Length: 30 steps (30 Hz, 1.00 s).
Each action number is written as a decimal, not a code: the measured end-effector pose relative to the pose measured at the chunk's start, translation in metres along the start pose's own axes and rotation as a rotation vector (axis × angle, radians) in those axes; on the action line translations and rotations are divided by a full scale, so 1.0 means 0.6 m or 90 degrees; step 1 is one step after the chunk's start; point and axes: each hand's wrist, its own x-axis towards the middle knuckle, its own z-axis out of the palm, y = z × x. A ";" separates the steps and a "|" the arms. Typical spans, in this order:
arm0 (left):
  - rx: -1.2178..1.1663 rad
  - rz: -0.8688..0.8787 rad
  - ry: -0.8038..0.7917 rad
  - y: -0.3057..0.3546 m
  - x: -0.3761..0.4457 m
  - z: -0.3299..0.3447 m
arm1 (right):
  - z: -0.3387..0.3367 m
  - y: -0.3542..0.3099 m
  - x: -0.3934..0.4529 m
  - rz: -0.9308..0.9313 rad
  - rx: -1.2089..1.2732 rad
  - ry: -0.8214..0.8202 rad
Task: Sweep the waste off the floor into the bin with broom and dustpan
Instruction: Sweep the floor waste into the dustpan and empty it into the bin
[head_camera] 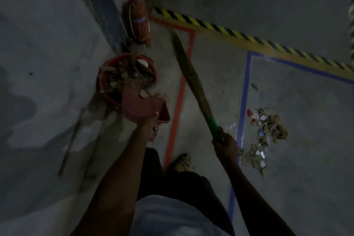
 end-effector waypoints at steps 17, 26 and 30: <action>-0.018 -0.001 0.141 -0.258 0.226 0.087 | 0.310 0.184 0.277 0.032 0.090 -0.133; -0.031 -0.013 0.144 -0.438 0.362 0.035 | 0.545 0.195 0.366 0.024 0.070 -0.305; -0.048 -0.070 0.175 -0.486 0.377 0.015 | 0.607 0.213 0.369 0.080 0.056 -0.327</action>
